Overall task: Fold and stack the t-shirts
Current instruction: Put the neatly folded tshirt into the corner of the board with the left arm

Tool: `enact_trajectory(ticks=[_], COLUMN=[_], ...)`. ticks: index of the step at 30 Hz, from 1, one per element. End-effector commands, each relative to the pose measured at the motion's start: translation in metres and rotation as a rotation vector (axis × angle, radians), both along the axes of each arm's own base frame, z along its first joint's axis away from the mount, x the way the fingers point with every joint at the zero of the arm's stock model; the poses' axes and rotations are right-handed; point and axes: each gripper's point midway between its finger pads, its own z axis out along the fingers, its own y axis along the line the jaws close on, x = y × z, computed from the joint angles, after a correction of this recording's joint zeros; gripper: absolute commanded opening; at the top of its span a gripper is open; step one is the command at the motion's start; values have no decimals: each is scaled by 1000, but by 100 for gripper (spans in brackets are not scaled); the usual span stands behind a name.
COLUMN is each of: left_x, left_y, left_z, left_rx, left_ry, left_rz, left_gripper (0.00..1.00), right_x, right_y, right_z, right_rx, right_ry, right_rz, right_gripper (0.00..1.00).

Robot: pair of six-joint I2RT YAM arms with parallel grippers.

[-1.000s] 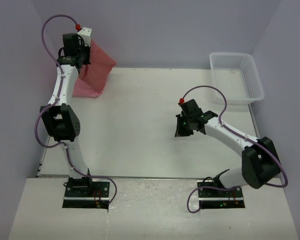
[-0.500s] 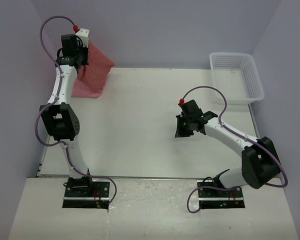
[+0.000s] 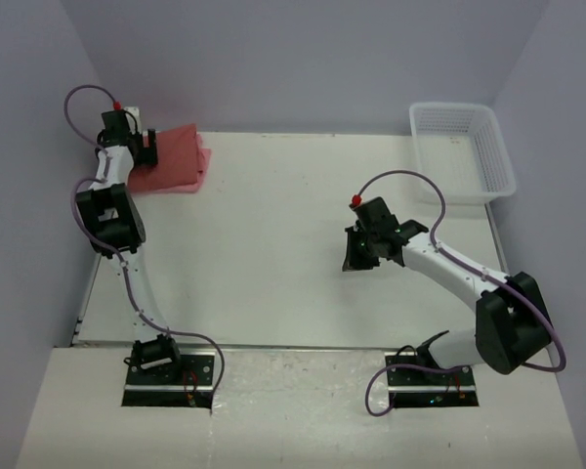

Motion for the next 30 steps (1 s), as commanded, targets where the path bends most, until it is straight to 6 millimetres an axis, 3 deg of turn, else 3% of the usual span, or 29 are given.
enact_trajectory(ticks=[1, 2, 3, 4, 5, 6, 7, 9, 10, 14, 18, 19, 21, 22, 23, 25, 26, 30], left_x=[24, 23, 19, 20, 15, 13, 11, 6, 4, 3, 10, 14, 19, 20, 25, 27, 30, 31], left_y=[-4, -17, -19, -34, -37, -42, -58, -61, -73, -92, -96, -97, -97, -95, -96, -89, -88, -68], left_z=[87, 122, 122, 136, 162, 174, 201, 227, 239, 267, 246, 222, 210, 179, 184, 151, 151, 116], left_rx=[57, 76, 124, 145, 186, 210, 224, 272, 285, 331, 282, 263, 216, 192, 143, 84, 55, -16], left_ry=[-234, -304, -324, -356, -398, -423, -472, -507, -521, -554, -494, -435, -415, -339, -357, -285, -293, -216], left_rz=[-1, -38, -29, -55, -47, -40, -68, -29, -38, -50, -51, -60, -63, -51, -27, 1, 24, 140], left_gripper=[100, 100, 100, 100, 100, 100, 100, 100, 100, 100, 100, 86, 49, 5, 0, 0, 0, 0], right_x=[-5, -4, -6, -7, -6, -8, -9, -9, -9, -11, -8, -6, -6, -6, -7, -6, -7, -8], right_y=[5, 6, 13, 15, 20, 22, 24, 28, 29, 31, 26, 23, 19, 19, 16, 15, 14, 11], right_z=[1, 0, 1, -2, -2, -3, -5, -6, -9, -10, -2, 0, 7, 8, 10, 15, 16, 22], right_rx=[29, 34, 66, 71, 90, 94, 90, 89, 76, 75, 57, 43, 37, 35, 29, 32, 28, 30], right_ry=[-6, 0, 8, 26, 20, 21, 30, 37, 40, 41, 4, -14, -31, -38, -38, -56, -58, -75], right_rz=[37, 35, 57, 55, 67, 77, 83, 97, 100, 106, 92, 86, 81, 80, 76, 73, 69, 64], right_gripper=[0, 0, 0, 0, 0, 0, 0, 0, 0, 0, 0, 0, 0, 0, 0, 0, 0, 0])
